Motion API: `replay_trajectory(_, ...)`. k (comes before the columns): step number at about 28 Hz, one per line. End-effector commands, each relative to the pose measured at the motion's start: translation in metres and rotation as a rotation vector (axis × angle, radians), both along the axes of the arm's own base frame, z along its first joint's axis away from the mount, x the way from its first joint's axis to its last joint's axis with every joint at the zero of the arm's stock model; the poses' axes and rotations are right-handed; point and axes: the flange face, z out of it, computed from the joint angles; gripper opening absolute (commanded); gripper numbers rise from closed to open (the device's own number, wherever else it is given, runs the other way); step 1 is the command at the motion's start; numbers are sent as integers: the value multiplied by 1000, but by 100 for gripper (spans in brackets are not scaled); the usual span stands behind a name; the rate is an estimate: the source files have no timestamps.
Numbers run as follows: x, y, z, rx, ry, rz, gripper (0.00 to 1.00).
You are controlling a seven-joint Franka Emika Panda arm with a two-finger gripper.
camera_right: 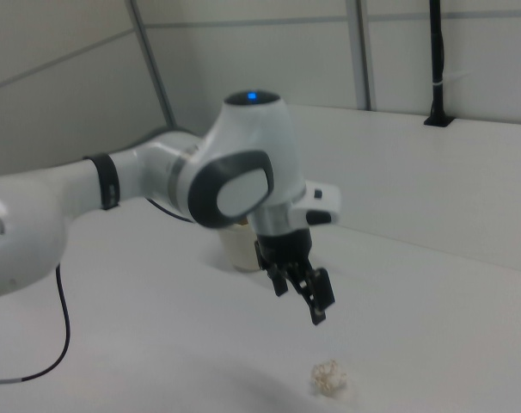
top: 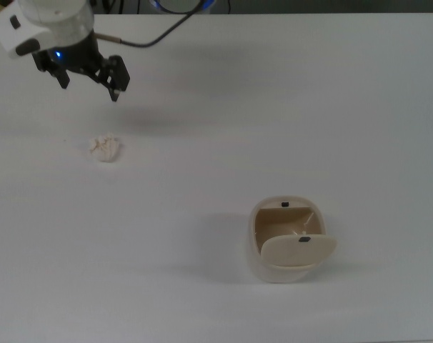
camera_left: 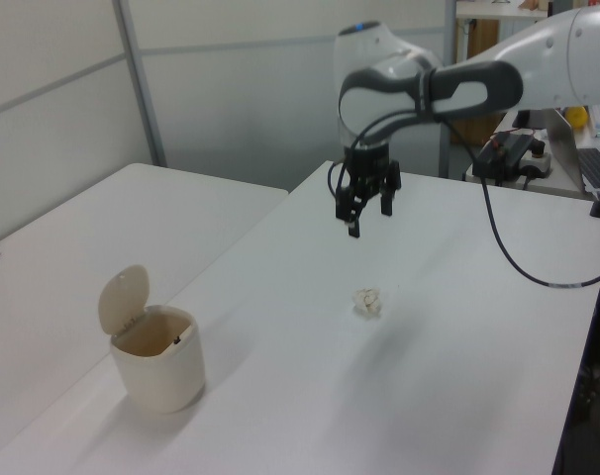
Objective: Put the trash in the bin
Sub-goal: 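Lower the open gripper toward the crumpled white paper ball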
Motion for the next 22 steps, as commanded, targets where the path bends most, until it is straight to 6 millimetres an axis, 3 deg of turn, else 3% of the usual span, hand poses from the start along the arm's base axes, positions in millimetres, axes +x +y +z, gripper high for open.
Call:
replay_trajectory(1, 0, 2, -30, -6, -12, -81, 100)
replay_trajectory(7, 6, -2, -65, -14, -16, -146, 100)
replay_trajectory(9, 5, 0, -86, -28, -33, -170, 100)
replay_trajectory(22, -2, -4, -123, -71, -32, -198, 100)
